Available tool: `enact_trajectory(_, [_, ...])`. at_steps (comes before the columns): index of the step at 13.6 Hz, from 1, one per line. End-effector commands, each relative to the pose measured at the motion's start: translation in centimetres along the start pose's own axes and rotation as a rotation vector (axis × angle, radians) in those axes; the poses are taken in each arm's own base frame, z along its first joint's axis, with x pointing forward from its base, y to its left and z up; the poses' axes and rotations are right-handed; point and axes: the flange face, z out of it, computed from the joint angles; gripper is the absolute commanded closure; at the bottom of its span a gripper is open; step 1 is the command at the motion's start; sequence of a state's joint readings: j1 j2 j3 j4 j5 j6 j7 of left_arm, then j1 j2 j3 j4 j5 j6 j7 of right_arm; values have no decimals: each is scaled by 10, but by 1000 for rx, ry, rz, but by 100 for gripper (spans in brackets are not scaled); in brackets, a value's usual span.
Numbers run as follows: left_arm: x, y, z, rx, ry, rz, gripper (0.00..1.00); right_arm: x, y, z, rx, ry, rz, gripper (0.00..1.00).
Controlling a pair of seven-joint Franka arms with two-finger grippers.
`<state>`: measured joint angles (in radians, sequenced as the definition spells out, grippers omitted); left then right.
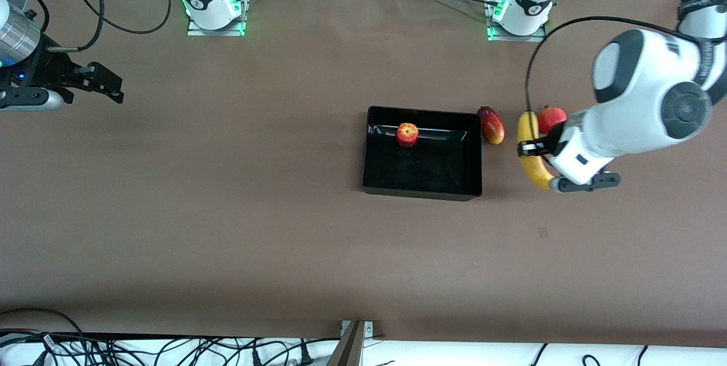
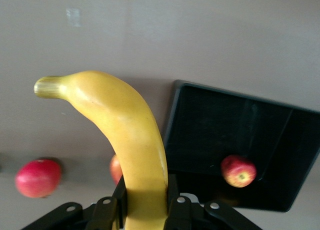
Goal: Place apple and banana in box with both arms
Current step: 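Lower the banana into the box and open the left gripper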
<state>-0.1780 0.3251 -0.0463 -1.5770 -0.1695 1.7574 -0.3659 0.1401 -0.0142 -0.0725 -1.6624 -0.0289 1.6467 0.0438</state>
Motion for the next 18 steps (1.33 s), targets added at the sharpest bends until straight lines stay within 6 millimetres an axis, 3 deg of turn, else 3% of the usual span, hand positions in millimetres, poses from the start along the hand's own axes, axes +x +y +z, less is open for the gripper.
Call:
enact_trajectory(1, [-23, 48, 39, -29, 42, -22, 100, 3, 0, -4, -13, 10, 3, 0])
enact_trajectory(3, [-43, 82, 81, -48, 84, -33, 100, 3, 0, -4, -12, 11, 5, 0])
enact_trajectory(4, [-47, 86, 99, -57, 103, -32, 100, 3, 1, -4, -13, 10, 5, 0])
enact_trajectory(6, [-58, 93, 130, -63, 125, -18, 100, 3, 0, -4, -13, 10, 5, 0])
enact_trajectory(10, [-70, 84, 175, -28, 148, 17, 100, 3, 0, -4, -13, 10, 5, 0])
enact_trajectory(18, [-72, 87, 224, -40, 157, 25, 100, 3, 0, -4, -13, 10, 5, 0])
